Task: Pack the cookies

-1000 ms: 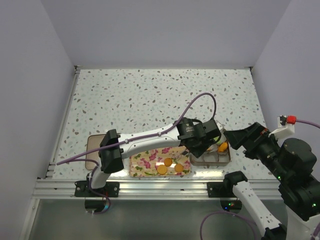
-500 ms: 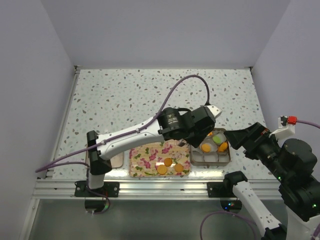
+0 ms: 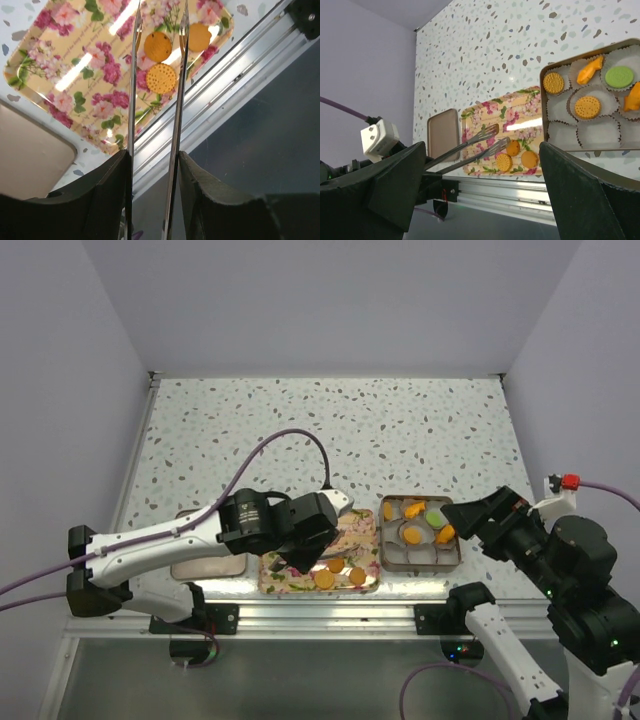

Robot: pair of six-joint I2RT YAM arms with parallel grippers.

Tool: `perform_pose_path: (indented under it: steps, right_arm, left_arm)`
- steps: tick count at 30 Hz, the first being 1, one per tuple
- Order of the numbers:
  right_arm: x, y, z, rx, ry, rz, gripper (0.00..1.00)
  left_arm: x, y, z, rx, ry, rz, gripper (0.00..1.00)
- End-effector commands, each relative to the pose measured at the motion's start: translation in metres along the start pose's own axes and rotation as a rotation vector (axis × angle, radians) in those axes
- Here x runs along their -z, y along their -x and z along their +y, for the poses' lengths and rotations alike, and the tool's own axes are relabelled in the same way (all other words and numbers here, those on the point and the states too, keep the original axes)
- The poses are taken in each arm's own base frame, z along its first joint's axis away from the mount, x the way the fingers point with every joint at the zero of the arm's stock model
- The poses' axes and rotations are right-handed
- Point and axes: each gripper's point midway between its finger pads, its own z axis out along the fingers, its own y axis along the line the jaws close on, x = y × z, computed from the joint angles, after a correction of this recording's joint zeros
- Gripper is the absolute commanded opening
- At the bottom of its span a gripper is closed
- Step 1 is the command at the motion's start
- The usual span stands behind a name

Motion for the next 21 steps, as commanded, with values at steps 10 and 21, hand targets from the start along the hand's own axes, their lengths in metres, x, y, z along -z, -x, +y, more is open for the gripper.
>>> perform_pose_path:
  steps: [10,21]
  right_arm:
    - [-0.014,-0.008,0.005,-0.058,0.045,0.022,0.99]
    - [-0.009,-0.008,-0.001,-0.057,0.023,0.013,0.99]
  left_arm:
    - [-0.017,-0.035,-0.03,-0.036,-0.089,0.057,0.5]
    - [-0.036,-0.037,-0.039,-0.088,-0.092,0.093,0.5]
